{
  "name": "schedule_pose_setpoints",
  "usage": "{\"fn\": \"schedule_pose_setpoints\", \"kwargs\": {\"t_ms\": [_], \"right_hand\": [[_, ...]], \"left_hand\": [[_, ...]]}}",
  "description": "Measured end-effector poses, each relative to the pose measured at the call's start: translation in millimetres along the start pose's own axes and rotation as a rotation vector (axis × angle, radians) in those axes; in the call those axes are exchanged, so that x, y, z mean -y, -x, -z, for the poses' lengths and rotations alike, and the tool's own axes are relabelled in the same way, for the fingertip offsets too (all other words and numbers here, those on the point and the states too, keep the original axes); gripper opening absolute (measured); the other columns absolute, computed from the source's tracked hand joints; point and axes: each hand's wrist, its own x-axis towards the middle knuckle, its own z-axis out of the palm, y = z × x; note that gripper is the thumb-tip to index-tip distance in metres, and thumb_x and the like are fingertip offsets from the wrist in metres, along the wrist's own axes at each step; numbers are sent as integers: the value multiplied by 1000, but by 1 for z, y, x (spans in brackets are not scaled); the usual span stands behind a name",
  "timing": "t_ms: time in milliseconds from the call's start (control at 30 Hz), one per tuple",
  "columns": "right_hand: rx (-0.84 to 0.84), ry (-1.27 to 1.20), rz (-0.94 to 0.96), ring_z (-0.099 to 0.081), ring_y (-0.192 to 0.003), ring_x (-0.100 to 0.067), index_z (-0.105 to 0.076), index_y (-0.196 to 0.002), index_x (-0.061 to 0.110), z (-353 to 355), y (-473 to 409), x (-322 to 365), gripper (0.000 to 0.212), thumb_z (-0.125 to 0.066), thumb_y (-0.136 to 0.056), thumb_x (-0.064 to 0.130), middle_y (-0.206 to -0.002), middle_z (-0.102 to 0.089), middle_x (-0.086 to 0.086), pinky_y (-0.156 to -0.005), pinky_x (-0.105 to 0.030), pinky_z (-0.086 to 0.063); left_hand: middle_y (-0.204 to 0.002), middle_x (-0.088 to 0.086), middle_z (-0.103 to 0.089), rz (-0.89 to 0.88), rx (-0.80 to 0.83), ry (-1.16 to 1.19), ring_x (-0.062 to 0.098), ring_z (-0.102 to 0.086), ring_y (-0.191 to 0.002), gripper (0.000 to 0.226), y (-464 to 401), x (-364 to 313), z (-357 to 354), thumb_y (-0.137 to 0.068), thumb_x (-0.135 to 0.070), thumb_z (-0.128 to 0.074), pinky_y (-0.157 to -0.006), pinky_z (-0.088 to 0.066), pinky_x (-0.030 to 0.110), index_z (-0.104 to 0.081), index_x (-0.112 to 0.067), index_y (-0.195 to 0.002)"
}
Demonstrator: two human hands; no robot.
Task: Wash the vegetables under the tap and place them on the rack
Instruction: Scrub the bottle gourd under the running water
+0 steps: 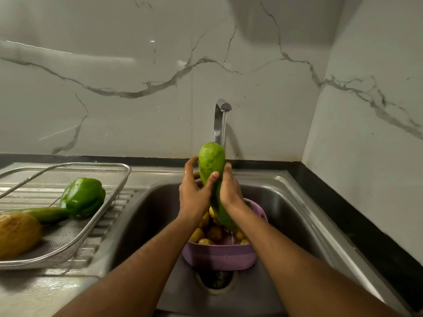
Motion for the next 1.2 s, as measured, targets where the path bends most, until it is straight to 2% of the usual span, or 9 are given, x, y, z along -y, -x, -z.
{"fn": "schedule_pose_setpoints", "kwargs": {"t_ms": [133,333,467,567,633,767,867,967,1200], "right_hand": [[48,64,-109,-58,-127,-33,-55,-146,23,1,-4,-3,95,-5,-91,83,-140,-61,-10,-112,-54,-43],[56,19,175,-51,-136,-25,-42,-154,29,-1,-5,27,79,-19,-97,77,-151,-50,-4,-116,-53,-41],[44,-75,94,-62,-120,-27,-59,-140,21,3,-16,23,74,-28,-97,72,-132,-63,-10,-107,-52,-50],[10,-69,57,-65,-105,-26,-68,-115,13,8,-16,19,48,-34,-108,46,-111,-67,-12,-96,-46,-56],[-59,-78,37,-65,-98,-25,-68,-102,13,8,-17,13,40,-37,-106,38,-102,-66,-10,-90,-44,-56],[-124,-132,57,-64,-92,-23,-66,-103,5,11,-18,6,42,-36,-108,33,-101,-66,-12,-77,-36,-55],[-149,-55,56,-66,-96,-26,-66,-108,8,10,-16,-11,51,-31,-106,45,-103,-67,-11,-87,-43,-57],[-130,-1,23,-65,-100,-27,-65,-118,13,6,-16,-14,65,-25,-94,59,-110,-67,-11,-95,-51,-56],[-141,54,203,-65,-95,-17,-69,-112,20,-2,-15,15,48,-28,-109,45,-104,-68,-3,-89,-40,-57]], "left_hand": [[-107,-19,-63,8,7,-38,-7,-65,-93,59,-2,1,2,-90,-34,-77,-82,-62,29,-47,-36,-141],[-124,-4,-65,79,60,-79,11,-66,-109,83,0,6,3,-86,-30,-82,-93,-60,42,-36,-35,-155],[-125,0,-61,186,221,69,15,-67,-107,63,-2,-9,6,-96,-42,-68,-80,-63,32,-30,-37,-147],[-123,-5,-57,204,299,45,10,-65,-104,58,0,-9,7,-100,-37,-61,-68,-60,23,-27,-33,-146],[-129,-3,-59,194,290,7,10,-64,-108,54,2,-6,3,-96,-44,-64,-75,-63,28,-35,-37,-142],[-126,-11,-62,148,194,-73,13,-66,-112,71,0,0,-1,-73,-75,-69,-90,-62,44,-43,-48,-134],[-122,-16,-62,137,156,-97,12,-65,-113,81,-1,2,-1,-69,-80,-69,-93,-60,47,-47,-44,-138],[-119,-17,-59,144,137,-104,11,-63,-113,78,-1,2,0,-75,-76,-67,-95,-59,49,-45,-41,-141],[-121,-8,-64,175,128,-141,16,-66,-110,58,4,6,-4,-96,-47,-66,-93,-60,48,-44,-33,-147]]}}
